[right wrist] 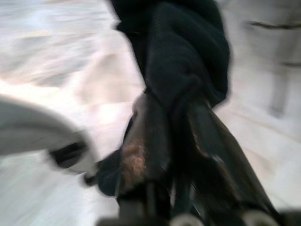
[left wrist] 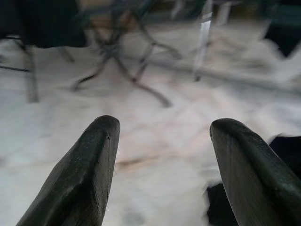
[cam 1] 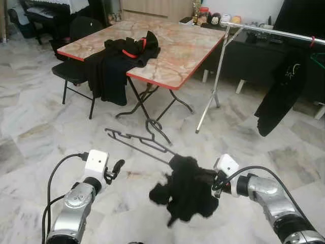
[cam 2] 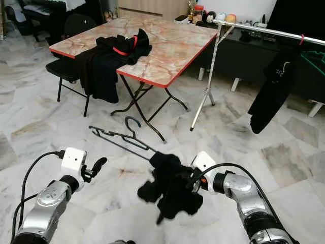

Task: Hang hanger

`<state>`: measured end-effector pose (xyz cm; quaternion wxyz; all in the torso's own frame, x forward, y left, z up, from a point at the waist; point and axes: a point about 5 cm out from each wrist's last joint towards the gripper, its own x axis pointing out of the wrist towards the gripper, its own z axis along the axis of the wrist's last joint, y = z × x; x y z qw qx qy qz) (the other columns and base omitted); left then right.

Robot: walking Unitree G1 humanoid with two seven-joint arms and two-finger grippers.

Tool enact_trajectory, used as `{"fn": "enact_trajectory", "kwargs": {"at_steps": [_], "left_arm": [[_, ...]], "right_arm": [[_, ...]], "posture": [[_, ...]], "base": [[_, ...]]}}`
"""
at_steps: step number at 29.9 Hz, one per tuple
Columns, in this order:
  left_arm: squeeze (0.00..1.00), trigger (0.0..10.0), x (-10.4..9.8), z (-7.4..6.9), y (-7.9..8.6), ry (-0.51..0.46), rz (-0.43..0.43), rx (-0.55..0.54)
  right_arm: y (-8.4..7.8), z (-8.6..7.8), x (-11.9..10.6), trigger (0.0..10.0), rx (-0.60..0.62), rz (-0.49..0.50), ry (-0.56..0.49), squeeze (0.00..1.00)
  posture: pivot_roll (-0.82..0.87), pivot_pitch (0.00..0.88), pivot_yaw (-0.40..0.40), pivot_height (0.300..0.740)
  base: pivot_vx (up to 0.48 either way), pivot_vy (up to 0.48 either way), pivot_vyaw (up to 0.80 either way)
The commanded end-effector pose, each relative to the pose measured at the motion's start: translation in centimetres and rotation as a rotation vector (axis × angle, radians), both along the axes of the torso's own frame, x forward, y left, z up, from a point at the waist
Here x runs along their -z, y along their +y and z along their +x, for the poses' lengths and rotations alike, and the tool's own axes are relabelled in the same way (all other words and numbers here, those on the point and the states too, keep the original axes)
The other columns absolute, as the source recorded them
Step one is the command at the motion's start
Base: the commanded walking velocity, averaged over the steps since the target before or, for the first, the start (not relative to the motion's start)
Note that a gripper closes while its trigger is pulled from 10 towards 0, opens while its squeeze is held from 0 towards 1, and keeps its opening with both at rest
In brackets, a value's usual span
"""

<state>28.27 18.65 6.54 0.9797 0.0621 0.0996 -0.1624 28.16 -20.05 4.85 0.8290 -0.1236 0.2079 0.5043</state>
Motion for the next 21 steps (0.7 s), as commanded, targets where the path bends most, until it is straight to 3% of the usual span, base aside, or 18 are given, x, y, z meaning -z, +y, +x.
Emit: {"fn": "enact_trajectory", "kwargs": {"at_steps": [1, 2, 5, 13, 19, 21], "left_arm": [[0.00, 10.0, -0.1, -0.4, -0.5, 0.025, -0.035, 0.068], [0.00, 10.0, 0.0, -0.8, -1.0, 0.065, -0.061, 0.155], [0.00, 10.0, 0.3, -1.4, -1.4, 0.105, -0.098, 0.222], [0.00, 10.0, 0.4, -2.1, -1.7, 0.156, -0.155, 0.285], [0.00, 10.0, 0.5, -3.3, -2.3, 0.215, -0.169, 0.397], [0.00, 10.0, 0.7, -3.5, -2.5, 0.243, -0.183, 0.433]], "right_arm": [[0.2, 0.0, -0.8, 10.0, -0.061, 0.017, -0.015, 0.00], [0.1, 0.2, -1.2, 10.0, -0.071, 0.029, -0.019, 0.00], [0.3, 0.7, -2.3, 10.0, -0.088, 0.066, -0.034, 0.00], [0.5, 1.4, -4.8, 10.0, -0.128, 0.146, -0.096, 0.00], [0.4, 1.2, -6.1, 10.0, -0.161, 0.218, -0.101, 0.00], [0.7, 0.8, -7.0, 10.0, -0.224, 0.238, -0.093, 0.00]], "posture": [[-0.01, 0.000, 0.005, 0.740], [-0.01, 0.000, 0.004, 0.740], [-0.01, 0.000, 0.007, 0.740], [-0.01, 0.000, -0.001, 0.740], [-0.01, 0.000, -0.007, 0.740], [-0.01, 0.000, -0.012, 0.740]], "base": [[0.000, 0.000, 0.00], [0.000, 0.000, 0.00], [0.000, 0.000, 0.00], [0.000, 0.000, 0.00], [0.000, 0.000, 0.00], [0.000, 0.000, 0.00]]}}
